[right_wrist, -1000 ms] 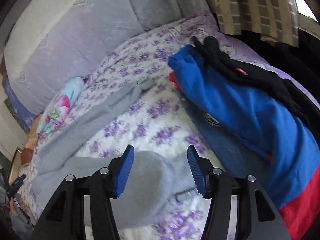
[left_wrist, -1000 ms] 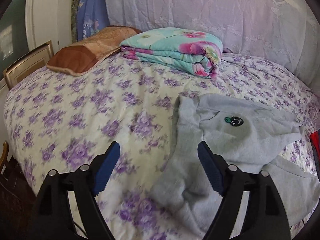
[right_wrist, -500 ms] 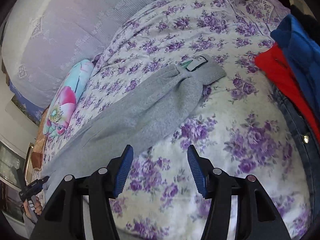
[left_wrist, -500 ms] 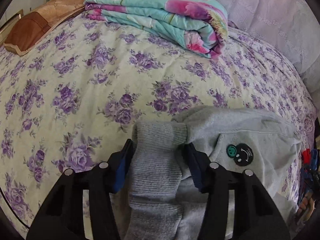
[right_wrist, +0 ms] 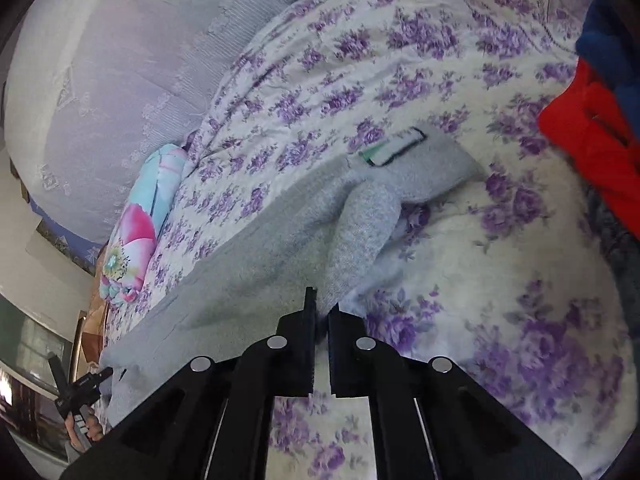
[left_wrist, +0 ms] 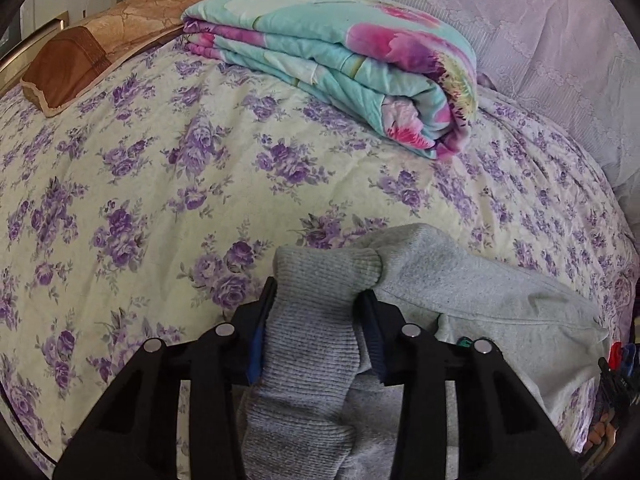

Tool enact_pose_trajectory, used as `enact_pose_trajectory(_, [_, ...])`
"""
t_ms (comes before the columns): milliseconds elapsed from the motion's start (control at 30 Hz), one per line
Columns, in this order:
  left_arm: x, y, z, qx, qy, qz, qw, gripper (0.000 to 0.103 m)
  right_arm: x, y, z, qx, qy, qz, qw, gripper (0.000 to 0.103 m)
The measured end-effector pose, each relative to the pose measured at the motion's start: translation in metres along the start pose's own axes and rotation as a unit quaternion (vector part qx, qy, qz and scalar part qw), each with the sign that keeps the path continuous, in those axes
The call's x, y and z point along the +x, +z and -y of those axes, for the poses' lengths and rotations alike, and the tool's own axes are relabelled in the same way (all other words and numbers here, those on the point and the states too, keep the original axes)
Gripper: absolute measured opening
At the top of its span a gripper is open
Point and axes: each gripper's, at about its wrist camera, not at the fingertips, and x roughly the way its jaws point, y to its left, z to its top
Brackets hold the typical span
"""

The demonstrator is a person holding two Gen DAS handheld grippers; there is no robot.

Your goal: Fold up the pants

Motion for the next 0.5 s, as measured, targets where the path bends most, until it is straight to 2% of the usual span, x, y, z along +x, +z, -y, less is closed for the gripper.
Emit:
enact_pose_trajectory(100, [0.004, 0.001, 0.012, 0.032, 0.003, -0.006, 0.9995, 0.039, -0.017, -0.013, 0.005, -0.018, -0.03, -0.013, 0.999, 0.006])
enact_pose_trajectory(133, [0.013, 0.002, 0.015, 0.035, 0.013, -0.017, 0.9992, 0.039, -0.009, -0.017, 0.012, -0.02, -0.051, -0.041, 0.998, 0.015])
enact_pose_trajectory(167, [0.022, 0.002, 0.014, 0.031, 0.02, -0.03, 0.9989, 0.04, 0.001, -0.022, 0.021, -0.016, -0.074, -0.072, 0.995, 0.019])
enact_pose_trajectory(200, [0.03, 0.003, 0.011, 0.023, 0.017, -0.044, 0.9986, 0.04, 0.001, -0.026, 0.028, 0.0, -0.065, -0.076, 0.995, 0.02])
enact_pose_trajectory(300, [0.024, 0.002, 0.0, 0.002, -0.012, -0.045, 0.9989, 0.043, -0.026, -0.025, 0.02, 0.004, -0.058, -0.059, 0.997, 0.037])
enact_pose_trajectory(400, [-0.005, -0.004, -0.007, 0.004, -0.016, -0.021, 0.9997, 0.045, -0.065, -0.032, 0.001, -0.035, -0.073, -0.021, 0.996, 0.039])
enact_pose_trajectory(500, [-0.04, -0.021, -0.011, 0.015, -0.019, -0.001, 0.9997, 0.044, -0.091, -0.059, -0.014, -0.067, -0.054, -0.032, 0.996, 0.045])
